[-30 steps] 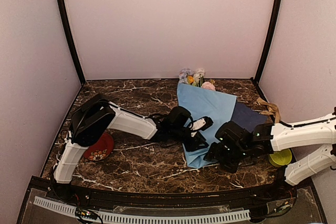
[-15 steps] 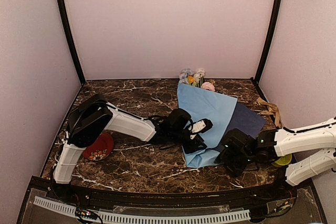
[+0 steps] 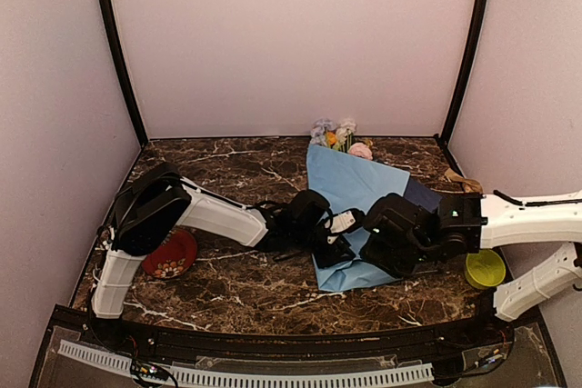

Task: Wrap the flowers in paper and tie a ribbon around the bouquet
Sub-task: Press the fold line on the 2/3-folded wrapping paper.

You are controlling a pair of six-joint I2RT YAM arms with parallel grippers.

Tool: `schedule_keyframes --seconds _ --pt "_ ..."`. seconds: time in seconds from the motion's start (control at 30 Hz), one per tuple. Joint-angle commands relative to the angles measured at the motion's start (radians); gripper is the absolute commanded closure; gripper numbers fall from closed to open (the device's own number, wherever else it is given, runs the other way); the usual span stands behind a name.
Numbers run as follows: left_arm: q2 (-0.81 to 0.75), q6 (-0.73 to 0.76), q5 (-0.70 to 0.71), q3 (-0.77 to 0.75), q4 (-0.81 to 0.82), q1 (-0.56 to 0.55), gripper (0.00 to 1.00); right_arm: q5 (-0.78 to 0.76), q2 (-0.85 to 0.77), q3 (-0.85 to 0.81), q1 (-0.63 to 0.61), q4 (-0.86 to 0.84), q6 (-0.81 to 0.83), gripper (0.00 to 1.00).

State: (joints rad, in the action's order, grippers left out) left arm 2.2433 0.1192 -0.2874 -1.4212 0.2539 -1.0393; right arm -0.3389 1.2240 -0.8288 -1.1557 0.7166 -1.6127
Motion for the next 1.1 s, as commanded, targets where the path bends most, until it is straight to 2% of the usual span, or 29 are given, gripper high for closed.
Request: schedule_keyframes --seconds 0.0,0.07,0.17,0.23,0.33,0.4,0.6,0.8,0.9,0.97,1.07 --pt "-0.032 0.005 0.015 0.036 -0.090 -0.005 0.67 -0.112 0.074 -0.095 -0.025 0.006 0.251 0.58" --pt "-0.032 0.004 0.016 0.034 -0.091 -0.005 0.67 -0.053 0.097 -0.079 0.012 -0.080 0.315 0.65" --pt "-0.034 0.002 0.025 0.035 -0.095 -0.005 0.67 -0.027 0.098 -0.015 0.060 -0.120 0.321 0.80" --pt "-0.038 -0.001 0.032 0.039 -0.093 -0.005 0.67 0.004 0.074 0.061 0.084 -0.180 0.320 0.84" --pt "-0.040 -0.004 0.037 0.038 -0.090 -0.005 0.67 0.138 0.061 0.167 0.135 -0.322 0.355 0.87" --pt "-0.040 -0.004 0.036 0.034 -0.095 -0.005 0.66 0.176 0.088 0.183 0.146 -0.306 0.374 0.92" --pt "-0.056 0.021 0.020 0.036 -0.125 -0.012 0.61 0.182 0.139 0.197 0.145 -0.123 0.418 0.94" --pt "-0.083 0.027 0.075 0.073 -0.135 -0.026 0.61 0.170 0.032 0.209 0.140 0.005 0.436 0.94" --pt "-0.105 0.017 0.083 0.099 -0.105 -0.026 0.59 0.132 0.010 0.128 0.141 0.067 0.500 0.94" --pt "-0.115 0.009 0.079 0.116 -0.068 -0.026 0.57 0.160 0.004 0.074 0.139 0.020 0.602 0.92" --pt "-0.115 -0.004 0.103 0.117 -0.040 -0.026 0.56 0.260 0.016 0.034 0.131 -0.158 0.716 0.91"
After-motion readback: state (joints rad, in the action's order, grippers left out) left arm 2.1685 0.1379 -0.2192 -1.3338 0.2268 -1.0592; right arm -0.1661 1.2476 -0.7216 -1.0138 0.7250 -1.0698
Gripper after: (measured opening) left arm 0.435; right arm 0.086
